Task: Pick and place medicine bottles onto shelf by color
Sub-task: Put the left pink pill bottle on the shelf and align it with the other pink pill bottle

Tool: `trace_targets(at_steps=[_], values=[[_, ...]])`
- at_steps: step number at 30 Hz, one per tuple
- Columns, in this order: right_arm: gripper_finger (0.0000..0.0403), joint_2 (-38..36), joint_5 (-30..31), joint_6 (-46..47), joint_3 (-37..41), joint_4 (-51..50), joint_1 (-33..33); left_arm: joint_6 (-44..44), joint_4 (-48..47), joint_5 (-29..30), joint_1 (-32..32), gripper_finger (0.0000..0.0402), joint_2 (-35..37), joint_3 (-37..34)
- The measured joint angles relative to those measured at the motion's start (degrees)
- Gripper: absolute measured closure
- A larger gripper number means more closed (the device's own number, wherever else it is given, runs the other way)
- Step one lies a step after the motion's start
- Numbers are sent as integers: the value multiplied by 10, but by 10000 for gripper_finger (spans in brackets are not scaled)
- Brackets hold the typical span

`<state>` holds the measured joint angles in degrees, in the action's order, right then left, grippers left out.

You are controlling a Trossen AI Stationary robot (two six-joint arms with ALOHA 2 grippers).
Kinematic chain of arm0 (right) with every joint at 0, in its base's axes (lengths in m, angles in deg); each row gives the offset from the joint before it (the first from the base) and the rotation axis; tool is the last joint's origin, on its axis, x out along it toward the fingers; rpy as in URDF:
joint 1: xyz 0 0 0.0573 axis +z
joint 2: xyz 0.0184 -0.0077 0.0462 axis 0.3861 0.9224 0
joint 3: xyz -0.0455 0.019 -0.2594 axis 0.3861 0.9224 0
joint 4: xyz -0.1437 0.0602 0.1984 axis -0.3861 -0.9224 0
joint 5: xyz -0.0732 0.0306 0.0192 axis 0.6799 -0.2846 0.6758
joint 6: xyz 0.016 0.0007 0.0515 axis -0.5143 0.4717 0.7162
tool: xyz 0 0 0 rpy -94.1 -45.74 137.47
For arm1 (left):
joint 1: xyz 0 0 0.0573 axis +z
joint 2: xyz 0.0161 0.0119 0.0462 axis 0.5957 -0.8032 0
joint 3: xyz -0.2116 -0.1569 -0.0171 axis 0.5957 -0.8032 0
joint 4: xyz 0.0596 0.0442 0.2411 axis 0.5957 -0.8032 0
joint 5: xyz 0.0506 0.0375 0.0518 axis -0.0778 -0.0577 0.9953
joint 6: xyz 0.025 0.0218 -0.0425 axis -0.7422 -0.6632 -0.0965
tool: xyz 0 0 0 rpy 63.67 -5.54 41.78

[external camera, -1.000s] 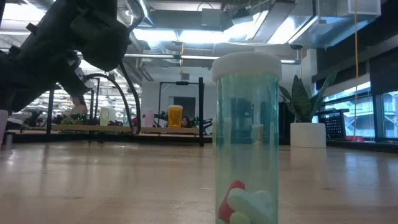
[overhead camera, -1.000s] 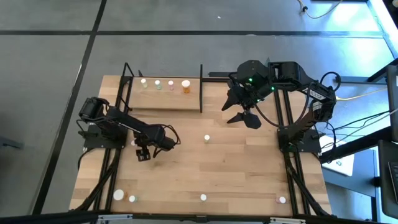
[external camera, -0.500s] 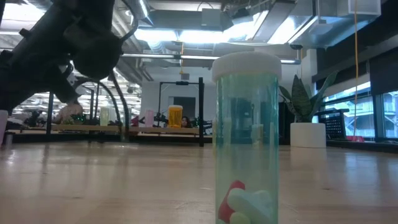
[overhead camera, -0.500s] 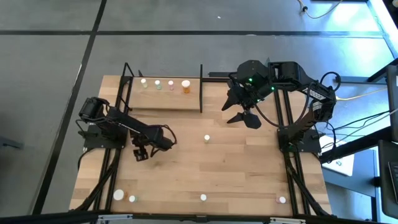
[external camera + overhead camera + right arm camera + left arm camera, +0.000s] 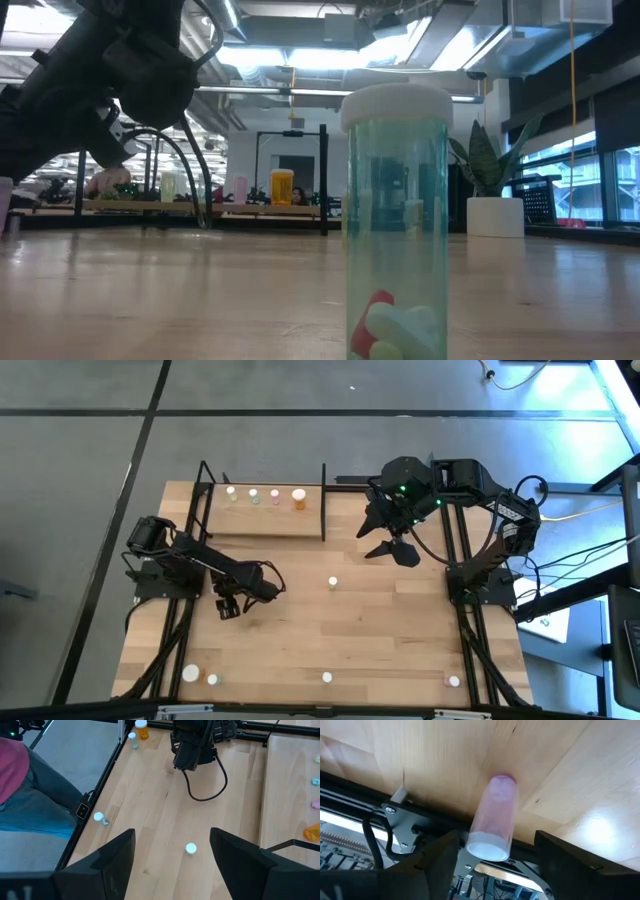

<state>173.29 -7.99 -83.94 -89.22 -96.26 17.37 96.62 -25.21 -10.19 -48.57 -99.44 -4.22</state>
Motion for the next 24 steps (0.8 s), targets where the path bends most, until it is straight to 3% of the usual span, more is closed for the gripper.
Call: trace_targets(at_steps=[24], values=[[144, 0, 0, 0, 0, 0, 0, -1, -1, 0, 0, 266, 0, 0]])
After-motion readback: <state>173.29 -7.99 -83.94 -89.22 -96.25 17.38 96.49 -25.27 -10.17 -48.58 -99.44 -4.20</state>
